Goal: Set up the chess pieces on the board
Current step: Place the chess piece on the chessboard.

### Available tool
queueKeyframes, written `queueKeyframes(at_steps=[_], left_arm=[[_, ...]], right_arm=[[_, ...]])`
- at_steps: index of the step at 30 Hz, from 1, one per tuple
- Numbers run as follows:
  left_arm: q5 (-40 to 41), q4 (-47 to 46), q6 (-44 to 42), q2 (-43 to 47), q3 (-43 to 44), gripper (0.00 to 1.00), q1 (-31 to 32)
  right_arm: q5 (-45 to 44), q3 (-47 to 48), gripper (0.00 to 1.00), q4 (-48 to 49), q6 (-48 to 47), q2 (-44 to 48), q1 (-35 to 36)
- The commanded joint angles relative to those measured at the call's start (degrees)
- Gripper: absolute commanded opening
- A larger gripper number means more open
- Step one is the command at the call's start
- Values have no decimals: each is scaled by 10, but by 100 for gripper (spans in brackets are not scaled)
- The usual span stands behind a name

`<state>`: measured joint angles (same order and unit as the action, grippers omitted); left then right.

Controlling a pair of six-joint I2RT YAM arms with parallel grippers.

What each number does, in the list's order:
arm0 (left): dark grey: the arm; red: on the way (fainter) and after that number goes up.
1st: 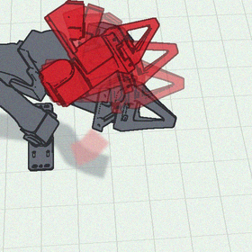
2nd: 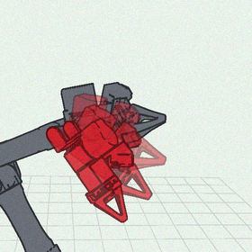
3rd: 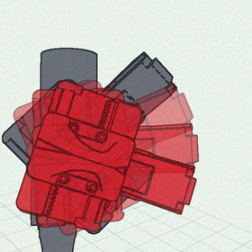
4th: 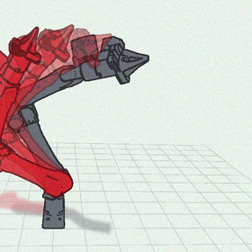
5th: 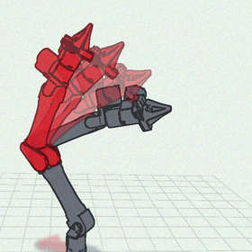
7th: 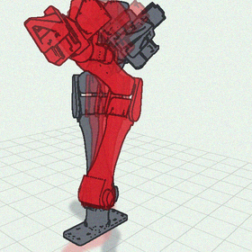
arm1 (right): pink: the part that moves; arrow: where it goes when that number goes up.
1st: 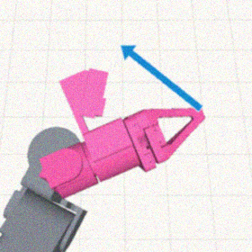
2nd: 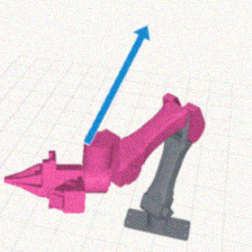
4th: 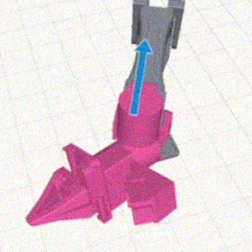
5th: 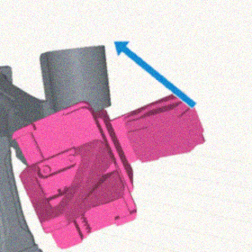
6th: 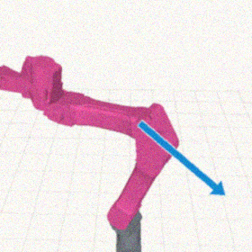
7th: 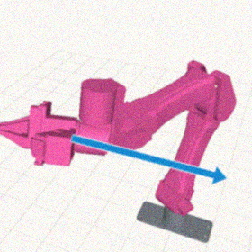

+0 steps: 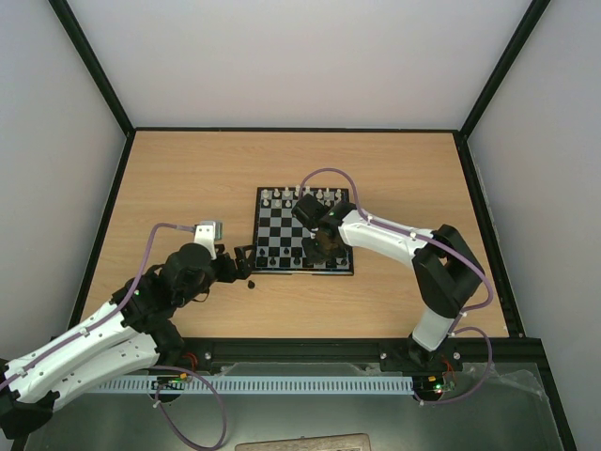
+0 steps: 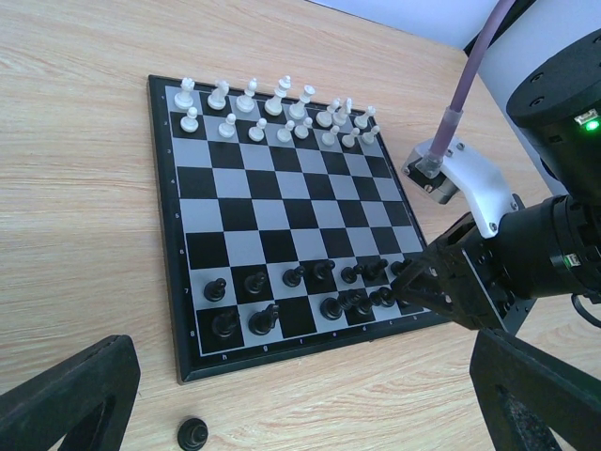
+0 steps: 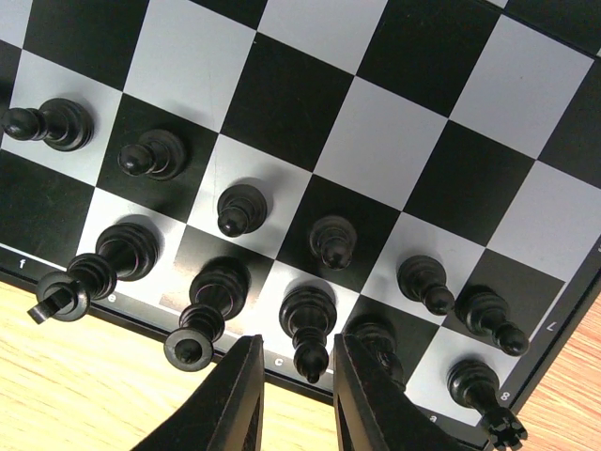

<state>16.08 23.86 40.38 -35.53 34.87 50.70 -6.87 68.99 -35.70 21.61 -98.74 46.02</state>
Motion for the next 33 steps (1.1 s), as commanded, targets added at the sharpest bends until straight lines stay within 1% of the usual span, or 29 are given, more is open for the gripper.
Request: queueKeyframes(at_steps=[1,8,11,21,30,33], left_arm=[[2,-2,2,5,0,100,-3],[0,-4,1,4,1,99,-2],[0,-5,1,4,1,99,-3],[-1,-7,3,1,1,99,-3],[-2,-8,3,-1,-1,99,-3],[-3,-9,4,-1,-1,99,-3]], right_arm=[[-1,0,21,-14,-5,-9,-3],[0,-3,21,-16,-5,-11,-3],[3,-6,16,-16,-5,-10,-3],[18,-17,11,-14,-7,-7,-3],[17,-20,11,-16,-6,0,-3],[13,-18,19,-16,-4,6,-2]])
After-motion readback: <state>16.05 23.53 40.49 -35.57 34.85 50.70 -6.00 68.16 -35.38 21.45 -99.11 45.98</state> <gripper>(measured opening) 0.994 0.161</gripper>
